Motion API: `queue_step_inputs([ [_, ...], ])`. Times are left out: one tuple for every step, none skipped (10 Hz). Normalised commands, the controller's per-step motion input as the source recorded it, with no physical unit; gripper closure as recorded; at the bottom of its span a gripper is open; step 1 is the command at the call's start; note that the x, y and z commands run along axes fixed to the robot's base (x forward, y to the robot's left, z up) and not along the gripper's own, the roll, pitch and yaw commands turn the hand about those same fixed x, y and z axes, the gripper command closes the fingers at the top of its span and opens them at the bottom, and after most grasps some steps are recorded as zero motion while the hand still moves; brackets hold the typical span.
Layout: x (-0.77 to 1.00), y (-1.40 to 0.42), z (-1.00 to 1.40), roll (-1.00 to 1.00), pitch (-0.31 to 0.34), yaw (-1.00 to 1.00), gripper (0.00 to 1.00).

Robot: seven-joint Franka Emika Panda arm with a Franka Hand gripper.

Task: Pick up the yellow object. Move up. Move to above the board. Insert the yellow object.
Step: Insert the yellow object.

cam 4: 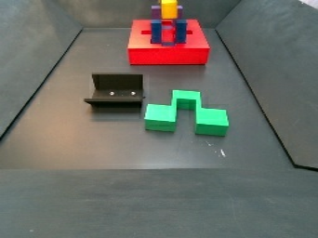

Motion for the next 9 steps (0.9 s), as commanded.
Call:
queue_step_inputs([
  [-0.05,-0.02,-0.14,0.1,0.0,0.0,1.0],
  [0.0,-0.02,-0.09,0.1,0.0,0.0,1.0],
  [0.0,0.0,-0.03,0.0,0.0,0.0,1.0],
  [-0.01,-0.13,-0.13,0.03,-0.01,0.0,1.0],
  [0.0,-0.14,-0.18,0.11,0.0,-0.07,1.0],
  [0.0,-0.02,-0.16,0.07,0.0,-0.07,1.0],
  [0.0,-0.07,-0.09,0.13,0.0,-0.01,1.0],
  [0.0,-0.05,-0.04,0.09,0.0,0.0,1.0],
  [0.0,-0.09,-0.1,0.11,0.0,0.0,1.0],
])
